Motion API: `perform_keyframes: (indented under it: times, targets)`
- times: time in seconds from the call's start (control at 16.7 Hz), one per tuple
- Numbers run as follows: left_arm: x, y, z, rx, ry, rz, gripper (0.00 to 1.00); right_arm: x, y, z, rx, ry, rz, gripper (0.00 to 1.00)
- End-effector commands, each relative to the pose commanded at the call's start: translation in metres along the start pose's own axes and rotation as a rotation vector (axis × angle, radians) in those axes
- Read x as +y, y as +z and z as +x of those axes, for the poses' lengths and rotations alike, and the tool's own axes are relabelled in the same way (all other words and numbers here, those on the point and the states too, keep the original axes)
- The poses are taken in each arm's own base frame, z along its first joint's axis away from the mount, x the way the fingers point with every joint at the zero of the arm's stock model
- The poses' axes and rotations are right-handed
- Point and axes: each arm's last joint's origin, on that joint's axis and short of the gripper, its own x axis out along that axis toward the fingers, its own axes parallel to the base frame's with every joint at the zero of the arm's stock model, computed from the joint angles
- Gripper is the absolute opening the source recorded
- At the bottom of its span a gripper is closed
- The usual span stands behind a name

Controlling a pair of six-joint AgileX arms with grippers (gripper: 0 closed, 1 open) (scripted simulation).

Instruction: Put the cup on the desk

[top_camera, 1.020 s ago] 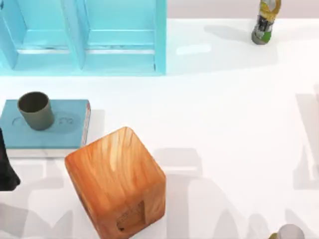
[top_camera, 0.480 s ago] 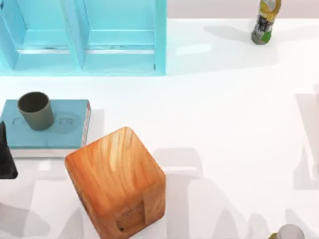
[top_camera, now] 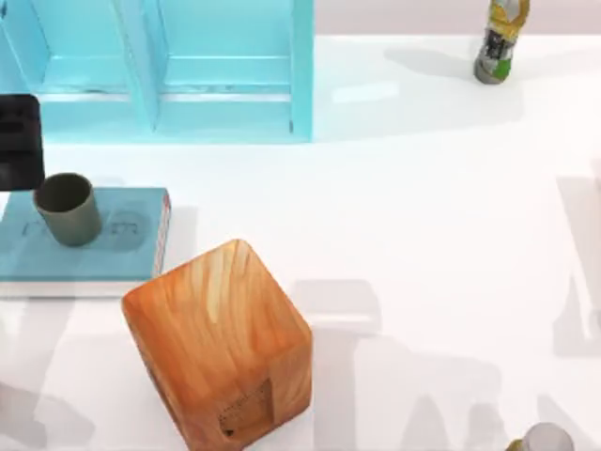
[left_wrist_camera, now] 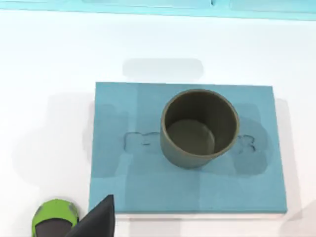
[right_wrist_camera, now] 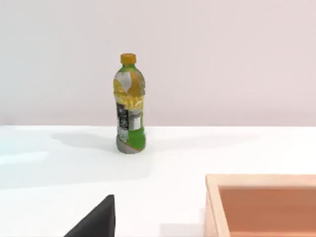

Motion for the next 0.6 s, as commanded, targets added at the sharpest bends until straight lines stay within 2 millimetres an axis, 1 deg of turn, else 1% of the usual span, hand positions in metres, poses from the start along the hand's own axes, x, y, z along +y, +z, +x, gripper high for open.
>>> perform_keyframes:
  times: [0.18, 0.3, 0.42, 0.6]
  targets:
    - [-0.011, 0.053, 0.030, 0.209, 0.005, -0.005, 1.00, 0.000, 0.000, 0.000, 0.000, 0.000, 0.000, 1.00]
    - [-0.019, 0.078, 0.057, 0.342, 0.014, -0.004, 1.00, 0.000, 0.000, 0.000, 0.000, 0.000, 0.000, 1.00]
    - [-0.026, 0.095, 0.085, 0.466, 0.028, 0.001, 1.00, 0.000, 0.000, 0.000, 0.000, 0.000, 0.000, 1.00]
    - [-0.035, 0.105, 0.122, 0.621, 0.053, 0.011, 1.00, 0.000, 0.000, 0.000, 0.000, 0.000, 0.000, 1.00]
